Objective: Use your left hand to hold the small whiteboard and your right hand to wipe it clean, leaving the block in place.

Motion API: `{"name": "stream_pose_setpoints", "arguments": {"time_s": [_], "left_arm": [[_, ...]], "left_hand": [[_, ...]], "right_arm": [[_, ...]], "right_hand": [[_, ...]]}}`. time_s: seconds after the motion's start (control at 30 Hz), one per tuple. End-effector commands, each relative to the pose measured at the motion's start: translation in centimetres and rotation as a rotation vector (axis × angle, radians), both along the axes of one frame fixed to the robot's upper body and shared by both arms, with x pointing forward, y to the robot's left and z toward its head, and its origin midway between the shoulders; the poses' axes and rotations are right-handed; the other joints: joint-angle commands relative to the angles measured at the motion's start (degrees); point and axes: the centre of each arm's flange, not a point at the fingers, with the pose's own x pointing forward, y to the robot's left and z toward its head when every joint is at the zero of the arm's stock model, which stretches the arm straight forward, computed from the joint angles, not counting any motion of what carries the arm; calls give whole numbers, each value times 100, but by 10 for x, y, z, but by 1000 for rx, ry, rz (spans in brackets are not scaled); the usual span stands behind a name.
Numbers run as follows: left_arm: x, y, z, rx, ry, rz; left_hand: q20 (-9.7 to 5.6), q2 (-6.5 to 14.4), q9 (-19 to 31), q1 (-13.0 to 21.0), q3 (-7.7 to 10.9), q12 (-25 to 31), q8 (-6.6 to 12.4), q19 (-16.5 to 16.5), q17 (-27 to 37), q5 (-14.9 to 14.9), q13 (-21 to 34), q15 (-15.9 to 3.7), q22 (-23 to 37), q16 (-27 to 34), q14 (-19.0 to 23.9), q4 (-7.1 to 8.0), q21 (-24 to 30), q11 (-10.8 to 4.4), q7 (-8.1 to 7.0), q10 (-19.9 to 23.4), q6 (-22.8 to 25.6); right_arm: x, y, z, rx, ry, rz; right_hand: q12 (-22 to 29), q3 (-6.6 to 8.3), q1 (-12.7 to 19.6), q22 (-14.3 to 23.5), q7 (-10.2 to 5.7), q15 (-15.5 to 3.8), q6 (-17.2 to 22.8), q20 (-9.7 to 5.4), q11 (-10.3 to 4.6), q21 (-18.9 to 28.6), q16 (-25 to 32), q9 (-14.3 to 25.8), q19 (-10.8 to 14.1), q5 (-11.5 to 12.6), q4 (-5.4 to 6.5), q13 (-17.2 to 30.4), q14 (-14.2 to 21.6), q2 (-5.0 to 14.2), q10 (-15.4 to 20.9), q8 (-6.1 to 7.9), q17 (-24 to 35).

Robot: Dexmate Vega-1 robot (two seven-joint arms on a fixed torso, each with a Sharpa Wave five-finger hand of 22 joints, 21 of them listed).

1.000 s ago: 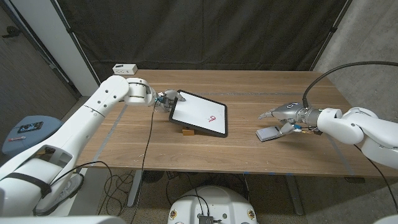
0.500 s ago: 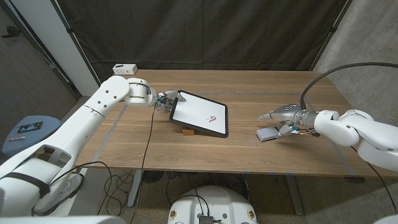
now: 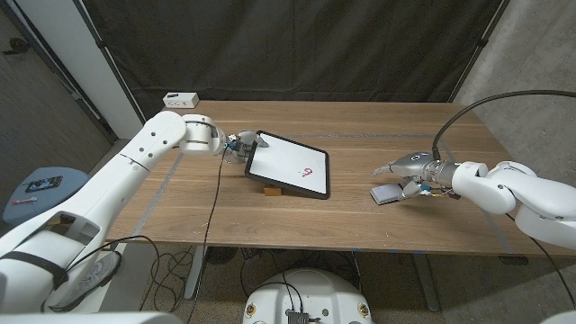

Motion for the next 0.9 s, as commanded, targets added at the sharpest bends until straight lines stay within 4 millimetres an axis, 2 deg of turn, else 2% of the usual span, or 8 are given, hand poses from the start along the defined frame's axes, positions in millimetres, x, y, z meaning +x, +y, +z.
{"name": "stream_pose_setpoints", "arguments": {"time_s": [0.03,0.33,0.37,0.77,0.9], "left_arm": [[-1,3,-1,-2,-3,3],[-1,4,-2,-4,-5,2],[-1,4,-2,-4,-5,2],[-2,7,-4,-8,-7,4],[-2,9,-5,-10,-7,6]], "left_hand": [[-23,-15,14,19,-22,-8,-7,-11,3,27,16,-4,16,3,10,-2,-33,-23,-45,0,39],[-17,-16,14,19,-23,-7,-7,-6,3,28,15,-2,16,5,12,-3,-31,-30,-44,2,39],[-15,-14,14,19,-22,-12,-7,-8,3,28,15,-5,16,4,11,-2,-32,-66,-44,-9,39],[-15,-19,14,20,-23,-7,-8,0,1,29,15,0,16,3,13,-7,-30,-28,-41,0,35],[-19,-16,14,17,-24,-9,-7,-10,2,29,15,-1,17,3,13,-3,-35,-69,-39,-6,40]], "right_arm": [[4,-3,-6,-11,-10,-13],[6,2,-10,-13,-4,-9],[7,4,-10,-11,-1,-8],[11,12,-6,-15,31,-9],[10,14,-5,-19,47,-14]], "right_hand": [[32,0,94,19,-18,-913,51,-19,-10,65,59,18,-23,3,-26,33,-25,8,97,39,6],[59,-21,157,16,-15,-905,129,-30,-20,135,146,26,-18,-6,-8,68,1,14,178,60,0],[58,-23,165,16,-15,-906,138,-28,-15,141,154,26,-21,-7,-8,72,1,14,177,63,-1],[-23,-97,127,8,-15,-878,164,-10,11,213,203,28,-104,-19,49,119,-75,-14,5,49,-45],[-68,-155,39,0,-11,-862,87,-3,43,242,188,21,-167,-28,89,139,-153,-50,-88,5,-91]]}}
